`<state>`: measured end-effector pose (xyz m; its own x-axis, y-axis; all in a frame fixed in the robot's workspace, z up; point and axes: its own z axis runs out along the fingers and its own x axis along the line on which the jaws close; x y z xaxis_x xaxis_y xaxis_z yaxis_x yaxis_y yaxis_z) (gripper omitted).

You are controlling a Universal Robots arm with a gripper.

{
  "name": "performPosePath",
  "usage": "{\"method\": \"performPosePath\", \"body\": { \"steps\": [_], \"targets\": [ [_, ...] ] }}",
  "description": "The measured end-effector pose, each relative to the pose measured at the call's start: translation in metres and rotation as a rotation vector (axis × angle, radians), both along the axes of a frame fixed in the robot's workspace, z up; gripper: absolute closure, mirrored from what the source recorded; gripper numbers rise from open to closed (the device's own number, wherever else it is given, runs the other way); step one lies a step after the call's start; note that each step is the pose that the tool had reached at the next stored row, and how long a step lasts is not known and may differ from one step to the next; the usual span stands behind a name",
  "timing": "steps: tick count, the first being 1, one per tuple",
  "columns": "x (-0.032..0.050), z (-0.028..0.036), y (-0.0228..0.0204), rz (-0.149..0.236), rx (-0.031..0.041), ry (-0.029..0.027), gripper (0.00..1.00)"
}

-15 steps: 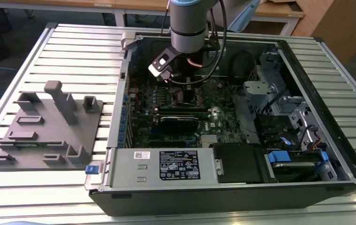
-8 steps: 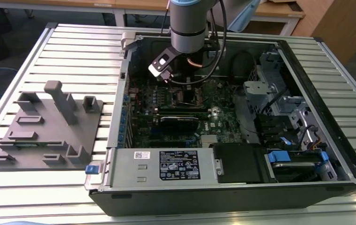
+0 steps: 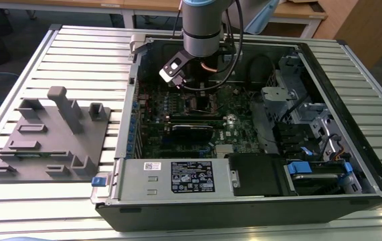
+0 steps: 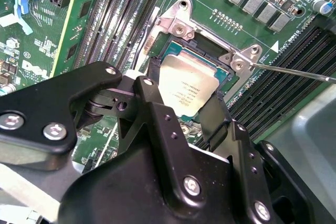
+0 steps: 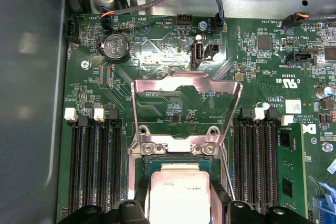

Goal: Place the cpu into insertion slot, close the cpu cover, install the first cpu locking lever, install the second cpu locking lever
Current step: 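Place the cpu into insertion slot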

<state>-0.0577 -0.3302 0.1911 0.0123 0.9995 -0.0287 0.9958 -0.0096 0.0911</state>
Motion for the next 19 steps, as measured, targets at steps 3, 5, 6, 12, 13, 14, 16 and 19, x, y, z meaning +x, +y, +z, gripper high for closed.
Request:
{"method": "performPosePath", "body": {
  "steps": [3,5,6,12,13,14,16,19],
  "targets": [
    [0.0000,0.0000,0.0000,0.000,0.0000,0.0000,0.46],
    [0.0000,0.0000,0.0000,0.000,0.0000,0.0000,0.46],
    [0.0000,0.0000,0.0000,0.000,0.0000,0.0000,0.46],
    [0.0000,-0.0001,0.0000,0.000,-0.0001,0.0000,0.46],
    [0.0000,-0.0001,0.0000,0.000,0.0000,0.0000,0.46],
    [0.0000,-0.0001,0.0000,0.000,0.0000,0.0000,0.46],
    [0.0000,-0.0004,0.0000,0.000,0.0000,0.0000,0.46],
    [0.0000,-0.0004,0.0000,0.000,0.0000,0.0000,0.46]
  ]
}}
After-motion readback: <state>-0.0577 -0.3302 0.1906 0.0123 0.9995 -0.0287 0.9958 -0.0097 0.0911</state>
